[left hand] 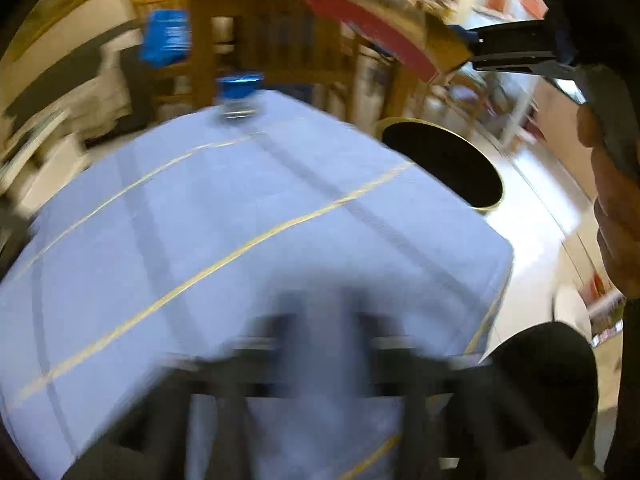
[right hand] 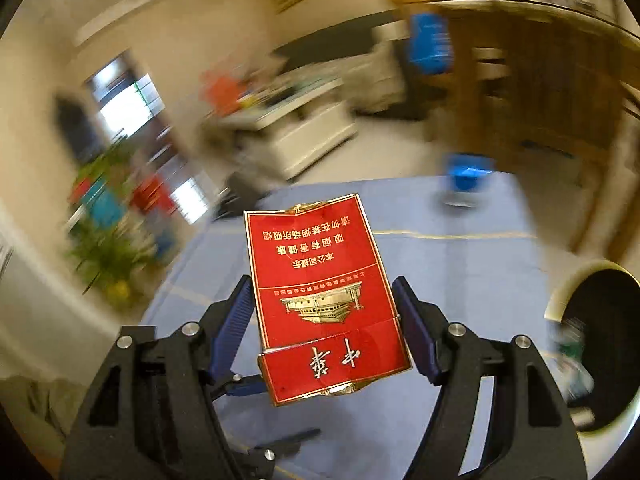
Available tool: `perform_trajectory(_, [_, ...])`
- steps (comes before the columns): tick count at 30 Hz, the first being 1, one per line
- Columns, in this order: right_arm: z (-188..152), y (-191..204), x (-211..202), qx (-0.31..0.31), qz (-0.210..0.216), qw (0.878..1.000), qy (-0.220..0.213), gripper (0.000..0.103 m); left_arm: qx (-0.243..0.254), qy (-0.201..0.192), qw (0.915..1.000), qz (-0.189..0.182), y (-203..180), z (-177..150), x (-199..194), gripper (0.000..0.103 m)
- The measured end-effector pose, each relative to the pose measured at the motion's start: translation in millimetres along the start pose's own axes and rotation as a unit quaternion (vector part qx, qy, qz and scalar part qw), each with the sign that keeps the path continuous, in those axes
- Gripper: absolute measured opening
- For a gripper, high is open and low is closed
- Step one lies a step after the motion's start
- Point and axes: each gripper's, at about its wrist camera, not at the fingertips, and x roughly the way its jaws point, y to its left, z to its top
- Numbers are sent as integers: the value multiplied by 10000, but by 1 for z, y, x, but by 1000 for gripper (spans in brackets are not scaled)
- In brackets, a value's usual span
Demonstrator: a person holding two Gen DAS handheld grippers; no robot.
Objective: Collect trash
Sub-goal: 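Lower the red cigarette box into the bin and open the right tool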
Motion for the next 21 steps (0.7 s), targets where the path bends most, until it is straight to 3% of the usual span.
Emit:
perform_trajectory(5, [-10, -100, -64, 908, -294, 9938, -568, 69, 399, 121, 9991, -110, -50, 54, 40, 2])
perform_trajectory(14, [-7, -222, -131, 1450, -791, 9809, -1031, 69, 1128, 298, 9925, -361, -140, 139, 113, 6])
perform_trajectory(16, [-4, -245, -146, 1534, -837, 9782, -1126, 69, 1446, 336, 9887, -224, -159, 149, 133, 44])
perform_trajectory(17, [-2, -254, -151, 1543, -885, 9771, -1164, 69, 1545, 302, 9875, -55, -166, 151, 137, 79])
perform_trajectory(18, [1, -261, -156, 1534, -941, 9764, -1192, 69, 1610, 222, 9866, 169, -171, 154, 142, 91])
perform_trajectory(21, [3, -281, -161, 1615, -1201, 9723, -1187, 69, 1623, 254, 9864, 20, -172, 157, 149, 90])
